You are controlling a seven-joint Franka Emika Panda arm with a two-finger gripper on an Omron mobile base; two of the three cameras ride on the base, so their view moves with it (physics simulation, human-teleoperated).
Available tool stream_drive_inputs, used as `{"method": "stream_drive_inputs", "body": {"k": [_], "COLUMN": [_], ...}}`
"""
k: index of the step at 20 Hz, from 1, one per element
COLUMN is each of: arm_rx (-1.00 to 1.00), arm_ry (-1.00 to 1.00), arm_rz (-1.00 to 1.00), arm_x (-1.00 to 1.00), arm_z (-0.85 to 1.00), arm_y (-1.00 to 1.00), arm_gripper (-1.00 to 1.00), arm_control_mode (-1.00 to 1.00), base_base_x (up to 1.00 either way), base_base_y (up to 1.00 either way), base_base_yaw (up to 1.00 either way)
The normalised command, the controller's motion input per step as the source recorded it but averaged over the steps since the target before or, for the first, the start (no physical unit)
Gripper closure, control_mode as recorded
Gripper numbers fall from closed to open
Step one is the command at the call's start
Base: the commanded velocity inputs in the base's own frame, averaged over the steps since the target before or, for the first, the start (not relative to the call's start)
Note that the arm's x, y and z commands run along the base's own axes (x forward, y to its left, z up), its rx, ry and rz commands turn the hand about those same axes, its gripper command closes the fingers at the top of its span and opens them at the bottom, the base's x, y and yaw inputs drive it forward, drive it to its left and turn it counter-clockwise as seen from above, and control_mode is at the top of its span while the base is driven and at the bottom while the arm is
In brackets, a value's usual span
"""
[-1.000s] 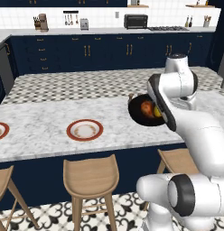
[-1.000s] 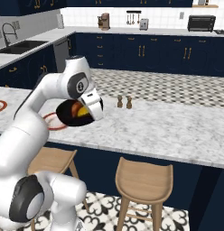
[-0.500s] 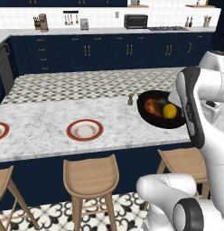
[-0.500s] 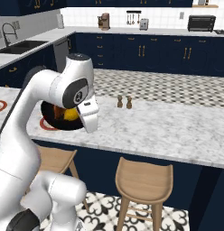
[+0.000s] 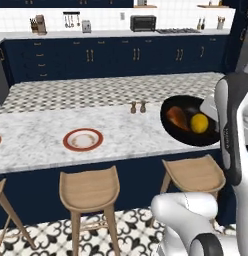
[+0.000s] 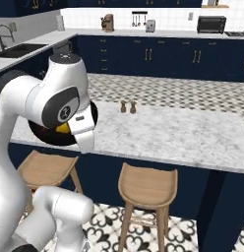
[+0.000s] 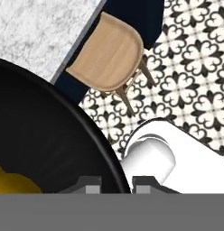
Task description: Pick the chicken drumstick and lemon from their plates and place them in the bowl. Then put the bowl in the fridge.
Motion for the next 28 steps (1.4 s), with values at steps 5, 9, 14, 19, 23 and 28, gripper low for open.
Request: {"method": "stream_drive_inputs", "body": {"k": [5, 9, 14, 19, 23, 28], "arm_rx": [0.0, 0.0, 0.0, 0.0, 0.0, 0.0], "arm_ry": [0.0, 0.0, 0.0, 0.0, 0.0, 0.0], "arm_rz": [0.0, 0.0, 0.0, 0.0, 0.0, 0.0], "arm_x": [0.0, 0.0, 0.0, 0.0, 0.0, 0.0], "arm_z": [0.0, 0.0, 0.0, 0.0, 0.0, 0.0], "arm_y": [0.0, 0.0, 0.0, 0.0, 0.0, 0.0], "arm_gripper": [1.0, 1.0, 1.0, 1.0, 1.0, 1.0], "arm_control_mode": [1.0, 1.0, 1.0, 1.0, 1.0, 1.0], "base_base_x": [-0.96, -0.05, 0.0, 0.0, 0.01, 0.32], "base_base_y": [-0.94, -0.07, 0.0, -0.01, -0.25, 0.04], "base_base_yaw": [-0.34, -0.96, -1.0, -0.98, -0.84, -0.76]}}
